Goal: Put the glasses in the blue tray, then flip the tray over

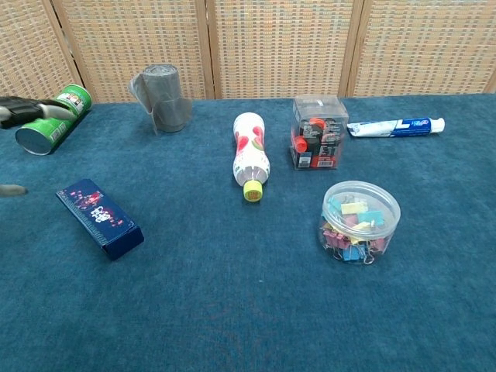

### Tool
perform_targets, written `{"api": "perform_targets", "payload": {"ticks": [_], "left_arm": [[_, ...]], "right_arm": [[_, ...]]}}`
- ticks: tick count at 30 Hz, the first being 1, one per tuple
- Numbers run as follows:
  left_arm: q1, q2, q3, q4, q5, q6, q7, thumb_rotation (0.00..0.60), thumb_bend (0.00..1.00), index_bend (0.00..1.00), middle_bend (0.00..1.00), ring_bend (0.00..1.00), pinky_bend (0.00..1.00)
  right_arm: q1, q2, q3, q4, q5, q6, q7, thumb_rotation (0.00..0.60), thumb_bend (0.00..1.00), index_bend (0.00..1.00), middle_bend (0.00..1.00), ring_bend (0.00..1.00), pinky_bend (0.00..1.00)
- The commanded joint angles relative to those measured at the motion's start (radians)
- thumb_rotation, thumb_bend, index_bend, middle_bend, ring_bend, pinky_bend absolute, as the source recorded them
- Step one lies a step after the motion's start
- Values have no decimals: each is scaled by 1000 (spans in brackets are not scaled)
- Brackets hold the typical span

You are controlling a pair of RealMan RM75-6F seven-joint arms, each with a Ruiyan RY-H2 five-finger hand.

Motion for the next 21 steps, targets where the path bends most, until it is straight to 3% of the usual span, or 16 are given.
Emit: {"api": "perform_targets", "payload": {"ticks": [1,5,13,21], "left_arm": [[60,43,-20,-20,-59,49,-44,600,232,0,0,0,0],[175,87,-42,-23,-161,133,-100,600,219,0,0,0,0],[316,106,-83,-62,-280,246,-74,600,201,0,0,0,0],[380,151,-100,-181,-305,306,-30,600,201,0,0,0,0]], "right_arm": [[0,0,0,-1,0,0,-1,600,0,0,0,0,0],[-1,0,-1,-3,-1,2,-3,600,0,0,0,0,0],[-5,-3,1,-5,1,9,-11,600,0,0,0,0,0],[-7,-6,3,-7,4,14,-22,600,0,0,0,0,0]]}}
